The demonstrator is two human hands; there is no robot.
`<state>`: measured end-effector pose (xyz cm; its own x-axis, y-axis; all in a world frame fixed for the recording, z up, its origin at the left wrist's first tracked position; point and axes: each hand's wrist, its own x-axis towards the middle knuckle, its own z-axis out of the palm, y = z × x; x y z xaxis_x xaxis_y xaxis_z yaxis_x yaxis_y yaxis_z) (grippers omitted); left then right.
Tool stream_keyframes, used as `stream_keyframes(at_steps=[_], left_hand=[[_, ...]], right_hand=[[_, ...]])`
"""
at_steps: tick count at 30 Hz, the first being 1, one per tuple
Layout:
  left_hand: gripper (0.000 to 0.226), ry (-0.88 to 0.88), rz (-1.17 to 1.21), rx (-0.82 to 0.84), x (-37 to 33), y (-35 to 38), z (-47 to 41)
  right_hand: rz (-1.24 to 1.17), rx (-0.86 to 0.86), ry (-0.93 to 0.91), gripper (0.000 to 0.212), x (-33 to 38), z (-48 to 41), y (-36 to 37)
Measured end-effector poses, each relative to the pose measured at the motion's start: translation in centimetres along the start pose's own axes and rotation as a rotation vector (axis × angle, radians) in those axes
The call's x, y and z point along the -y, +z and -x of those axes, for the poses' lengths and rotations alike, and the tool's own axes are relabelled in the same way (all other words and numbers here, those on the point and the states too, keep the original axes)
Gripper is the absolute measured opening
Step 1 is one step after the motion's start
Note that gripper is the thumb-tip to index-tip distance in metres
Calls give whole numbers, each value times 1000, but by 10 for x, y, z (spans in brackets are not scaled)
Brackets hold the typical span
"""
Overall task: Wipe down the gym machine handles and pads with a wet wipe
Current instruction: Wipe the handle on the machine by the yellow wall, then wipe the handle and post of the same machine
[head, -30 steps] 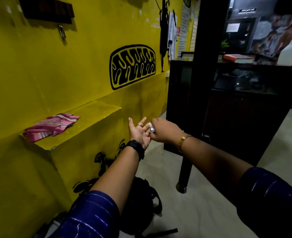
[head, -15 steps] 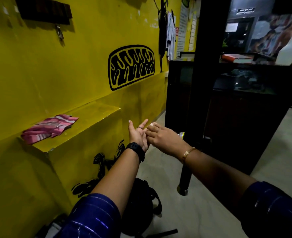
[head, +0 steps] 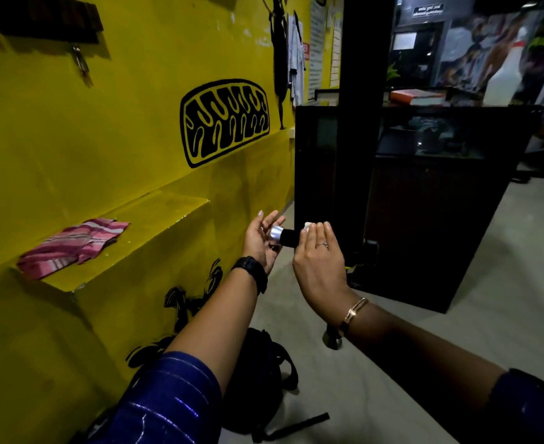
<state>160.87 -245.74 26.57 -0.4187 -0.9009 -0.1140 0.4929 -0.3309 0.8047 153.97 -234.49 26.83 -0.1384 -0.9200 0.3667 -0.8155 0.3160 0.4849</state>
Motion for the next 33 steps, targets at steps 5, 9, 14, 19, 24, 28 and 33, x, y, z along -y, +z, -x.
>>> stream_keyframes(at_steps=[5, 9, 14, 19, 24, 28, 33], left_hand=[[49, 7, 28, -7, 1, -1, 9], [43, -19, 70, -14, -10, -9, 18], [61, 4, 11, -89, -16, -26, 25], [76, 98, -57, -85, -23, -41, 40], [68, 127, -146, -178, -32, -54, 66], [33, 145, -152, -169, -34, -54, 96], [47, 290, -248, -288, -40, -58, 124]], right_hand=[[-700, -164, 85, 33, -14, 14, -38], [-1713, 40, 306, 27, -1, -3, -54], [-2270, 262, 487, 22, 12, -29, -53], [-2311, 311, 393, 30, 28, -36, -36], [-2216, 278, 462, 30, 47, -44, -30], [-2174, 309, 417, 28, 52, -42, -35], [-2381, 567, 233, 26, 54, -30, -45]])
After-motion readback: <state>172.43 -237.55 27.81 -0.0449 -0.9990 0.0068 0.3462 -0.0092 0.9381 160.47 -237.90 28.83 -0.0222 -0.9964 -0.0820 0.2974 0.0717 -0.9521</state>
